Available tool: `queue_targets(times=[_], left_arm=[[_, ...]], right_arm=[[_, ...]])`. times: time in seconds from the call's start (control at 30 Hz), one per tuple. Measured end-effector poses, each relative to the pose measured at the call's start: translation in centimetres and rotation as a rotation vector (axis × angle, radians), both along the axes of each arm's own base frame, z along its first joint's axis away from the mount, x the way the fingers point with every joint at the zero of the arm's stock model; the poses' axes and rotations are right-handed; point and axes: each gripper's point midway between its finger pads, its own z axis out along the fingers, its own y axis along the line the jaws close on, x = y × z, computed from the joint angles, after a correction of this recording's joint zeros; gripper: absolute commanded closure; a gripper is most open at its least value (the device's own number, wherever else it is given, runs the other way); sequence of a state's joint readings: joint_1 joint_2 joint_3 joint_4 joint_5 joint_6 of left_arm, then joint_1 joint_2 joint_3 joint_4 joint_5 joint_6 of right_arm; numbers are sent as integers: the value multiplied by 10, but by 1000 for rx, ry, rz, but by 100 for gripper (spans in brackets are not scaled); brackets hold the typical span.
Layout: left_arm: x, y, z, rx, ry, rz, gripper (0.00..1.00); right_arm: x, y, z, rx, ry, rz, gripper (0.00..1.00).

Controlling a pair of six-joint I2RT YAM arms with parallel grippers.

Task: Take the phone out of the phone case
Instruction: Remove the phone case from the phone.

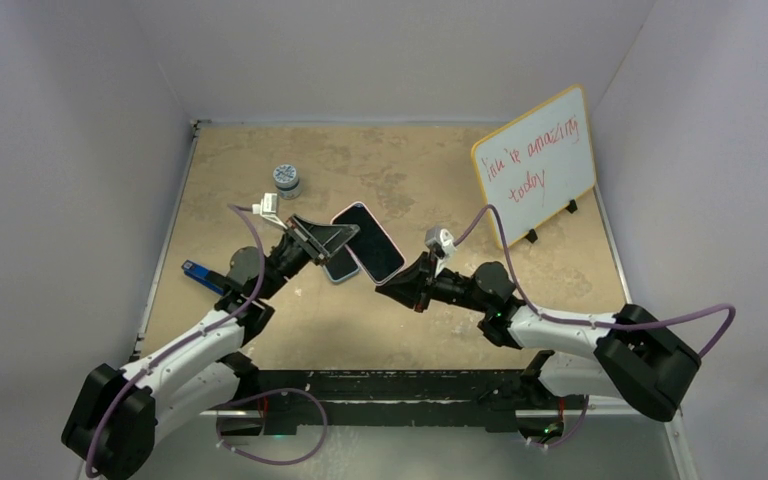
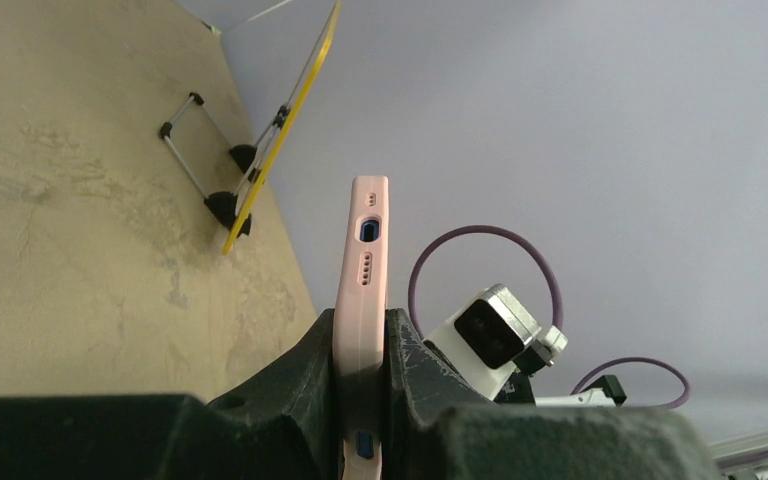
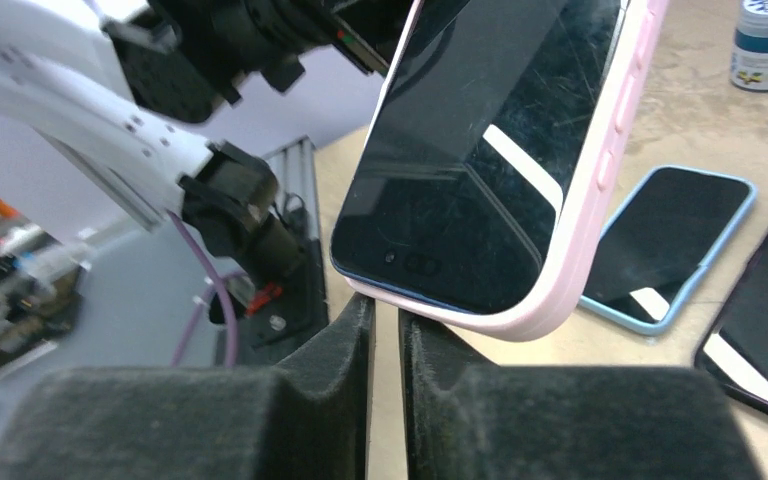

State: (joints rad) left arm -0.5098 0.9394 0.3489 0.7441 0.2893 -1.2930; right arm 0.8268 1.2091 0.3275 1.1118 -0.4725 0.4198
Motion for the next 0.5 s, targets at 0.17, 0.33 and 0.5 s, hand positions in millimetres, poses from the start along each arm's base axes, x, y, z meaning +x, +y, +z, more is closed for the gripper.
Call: queue_targets(times=[0.17,0.33,0.5], left_arm=[[-1,-6,-10,55,14,-67,100],[-4,-6,-7,120,-23,-101,100],[-12,0,4,213,-91,-164,100]], right_arm=[[-1,-3,-16,-83,-40,1,96],[-1,-5,-21,-116,-59,-4,84],[-1,-10,-15,-118,-72,-18,60]])
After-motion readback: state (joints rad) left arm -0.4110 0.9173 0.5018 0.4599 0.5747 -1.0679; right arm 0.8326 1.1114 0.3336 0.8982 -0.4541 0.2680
